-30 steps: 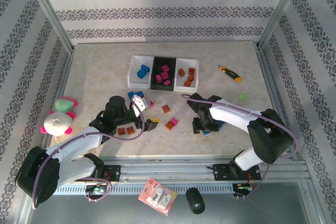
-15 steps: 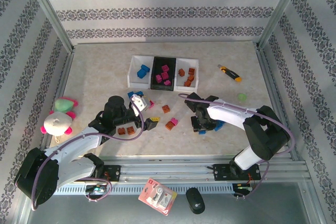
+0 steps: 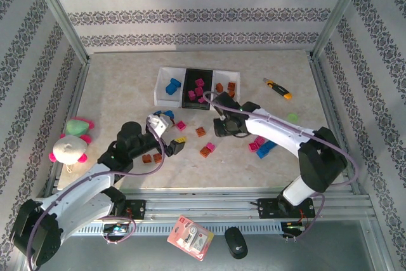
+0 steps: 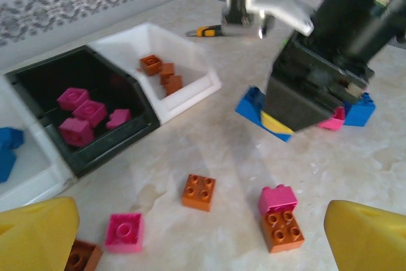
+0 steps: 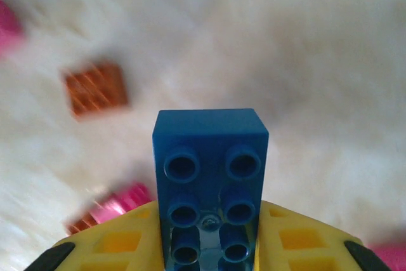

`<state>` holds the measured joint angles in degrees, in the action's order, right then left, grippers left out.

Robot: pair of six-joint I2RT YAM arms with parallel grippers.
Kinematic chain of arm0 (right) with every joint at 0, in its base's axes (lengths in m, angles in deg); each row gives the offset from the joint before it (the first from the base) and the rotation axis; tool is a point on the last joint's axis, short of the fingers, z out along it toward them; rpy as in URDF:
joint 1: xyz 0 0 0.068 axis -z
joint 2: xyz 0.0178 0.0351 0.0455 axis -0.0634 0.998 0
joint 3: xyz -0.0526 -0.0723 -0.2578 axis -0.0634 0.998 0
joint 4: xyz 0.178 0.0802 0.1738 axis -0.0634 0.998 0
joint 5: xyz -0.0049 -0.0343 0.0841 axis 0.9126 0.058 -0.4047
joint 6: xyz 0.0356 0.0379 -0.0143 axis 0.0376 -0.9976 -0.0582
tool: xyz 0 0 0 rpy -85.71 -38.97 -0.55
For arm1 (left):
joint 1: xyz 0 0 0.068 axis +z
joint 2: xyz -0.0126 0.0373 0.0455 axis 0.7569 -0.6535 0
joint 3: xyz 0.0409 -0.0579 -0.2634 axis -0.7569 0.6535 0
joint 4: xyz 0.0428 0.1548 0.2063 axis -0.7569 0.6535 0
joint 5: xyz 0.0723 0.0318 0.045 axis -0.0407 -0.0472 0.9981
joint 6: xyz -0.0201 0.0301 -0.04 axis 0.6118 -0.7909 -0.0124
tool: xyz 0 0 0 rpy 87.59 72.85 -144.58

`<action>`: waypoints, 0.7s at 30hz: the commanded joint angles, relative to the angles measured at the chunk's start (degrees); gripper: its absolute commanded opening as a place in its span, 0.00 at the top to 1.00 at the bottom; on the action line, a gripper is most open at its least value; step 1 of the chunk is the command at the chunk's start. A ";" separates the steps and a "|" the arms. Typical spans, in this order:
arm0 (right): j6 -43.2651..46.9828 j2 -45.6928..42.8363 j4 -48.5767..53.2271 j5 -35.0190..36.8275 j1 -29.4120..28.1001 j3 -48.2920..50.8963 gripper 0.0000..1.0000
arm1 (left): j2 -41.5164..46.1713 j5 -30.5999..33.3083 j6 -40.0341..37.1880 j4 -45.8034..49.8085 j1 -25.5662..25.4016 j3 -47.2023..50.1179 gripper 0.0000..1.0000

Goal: Sort the legos into containers by color
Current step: Place the lego in the container.

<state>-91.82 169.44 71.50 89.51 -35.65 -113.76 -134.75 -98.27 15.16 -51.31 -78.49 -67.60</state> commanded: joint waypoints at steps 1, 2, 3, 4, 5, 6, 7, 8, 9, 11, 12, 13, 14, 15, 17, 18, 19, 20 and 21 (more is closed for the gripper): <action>4.09 5.07 -9.46 1.25 -0.95 -6.99 0.75 | 3.02 7.19 2.89 5.02 -0.39 1.02 0.01; 5.10 7.29 -11.31 1.29 -1.00 -9.53 0.74 | 3.68 8.18 3.46 5.63 -0.41 1.14 0.01; 5.89 9.16 -12.71 1.31 -1.08 -11.77 0.74 | 4.09 9.08 4.06 5.94 -0.37 1.24 0.01; 6.60 11.55 -13.93 1.31 -1.14 -14.52 0.74 | 4.38 10.00 4.75 6.39 -0.37 1.28 0.01; 7.32 13.92 -15.23 1.30 -1.23 -17.34 0.74 | 4.50 10.86 5.33 6.93 -0.33 1.26 0.01; 7.92 15.84 -16.25 1.25 -1.37 -19.93 0.75 | 4.50 11.48 5.87 7.33 -0.32 1.25 0.01; 8.35 18.30 -17.29 1.31 -1.53 -22.74 0.74 | 4.56 12.25 6.52 7.72 -0.28 1.17 0.01; 8.54 20.58 -18.23 1.33 -1.65 -25.49 0.74 | 4.59 13.06 7.20 8.02 -0.24 1.17 0.01; 8.56 22.25 -19.13 1.28 -1.58 -27.72 0.75 | 4.58 13.77 7.77 8.20 -0.26 1.21 0.01; 8.65 26.91 -20.46 1.06 -1.60 -32.68 0.74 | 4.68 15.29 8.71 8.57 -0.19 1.33 0.01; 8.88 29.05 -20.79 0.80 -1.62 -35.21 0.74 | 4.64 16.04 9.09 8.70 -0.17 1.34 0.01; 9.07 30.77 -20.79 0.70 -1.65 -37.28 0.74 | 4.72 16.57 9.36 8.95 -0.16 1.34 0.01; 9.50 32.71 -20.65 0.59 -1.62 -39.71 0.73 | 4.77 17.06 9.59 9.29 -0.15 1.26 0.01; 9.76 34.23 -20.57 0.70 -1.58 -42.12 0.73 | 4.66 17.66 9.82 9.59 -0.20 1.17 0.01; 10.32 37.22 -20.14 1.22 -1.56 -45.66 0.73 | 4.69 18.49 10.22 9.95 -0.11 1.08 0.01; 10.46 38.71 -19.74 1.32 -1.41 -47.30 0.72 | 4.70 18.97 10.46 10.11 -0.06 0.99 0.01; 10.49 39.76 -19.24 1.37 -1.23 -48.62 0.71 | 4.53 19.40 10.74 10.38 -0.10 0.86 0.01; 10.69 40.82 -18.50 1.42 -1.09 -50.17 0.70 | 4.44 19.92 10.96 10.91 -0.11 0.65 0.01; 11.22 41.49 -17.66 1.60 -1.12 -51.44 0.67 | 4.21 20.65 11.57 11.95 -0.06 0.22 0.01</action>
<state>-82.49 208.98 52.48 90.01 -36.72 -160.81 -130.79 -80.66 24.43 -42.39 -78.47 -66.68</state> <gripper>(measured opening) 0.322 0.992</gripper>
